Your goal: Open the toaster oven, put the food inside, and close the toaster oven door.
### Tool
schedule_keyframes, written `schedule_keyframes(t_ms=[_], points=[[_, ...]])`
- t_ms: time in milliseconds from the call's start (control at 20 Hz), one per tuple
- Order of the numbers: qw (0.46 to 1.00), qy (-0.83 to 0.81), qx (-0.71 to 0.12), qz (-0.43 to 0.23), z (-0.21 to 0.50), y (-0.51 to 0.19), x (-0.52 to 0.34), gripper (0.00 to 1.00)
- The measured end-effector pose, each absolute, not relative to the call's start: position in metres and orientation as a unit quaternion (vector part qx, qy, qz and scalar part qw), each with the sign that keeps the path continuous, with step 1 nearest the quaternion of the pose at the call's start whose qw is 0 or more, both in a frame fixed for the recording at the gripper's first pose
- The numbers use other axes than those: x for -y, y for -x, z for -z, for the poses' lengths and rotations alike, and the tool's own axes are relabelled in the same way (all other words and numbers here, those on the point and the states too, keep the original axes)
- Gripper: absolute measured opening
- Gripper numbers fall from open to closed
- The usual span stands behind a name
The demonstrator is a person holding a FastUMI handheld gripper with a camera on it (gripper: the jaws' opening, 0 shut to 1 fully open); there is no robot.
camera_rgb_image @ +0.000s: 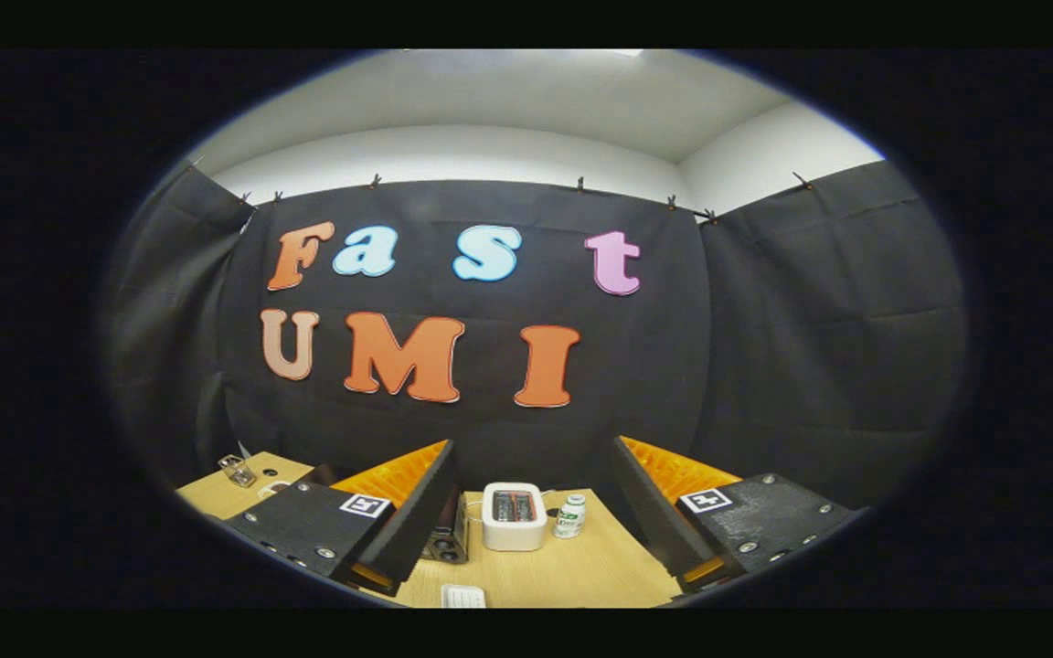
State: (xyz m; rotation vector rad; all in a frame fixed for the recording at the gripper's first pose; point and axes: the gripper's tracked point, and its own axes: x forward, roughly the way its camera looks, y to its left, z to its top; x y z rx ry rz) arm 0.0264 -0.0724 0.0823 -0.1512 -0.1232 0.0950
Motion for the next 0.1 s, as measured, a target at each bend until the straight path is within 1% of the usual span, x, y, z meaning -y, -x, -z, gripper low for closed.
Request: schedule_keyframes(t_ms=[100], points=[[0.994, 0.069, 0.063, -0.053, -0.0825, -0.0249, 0.0714, 0.99]])
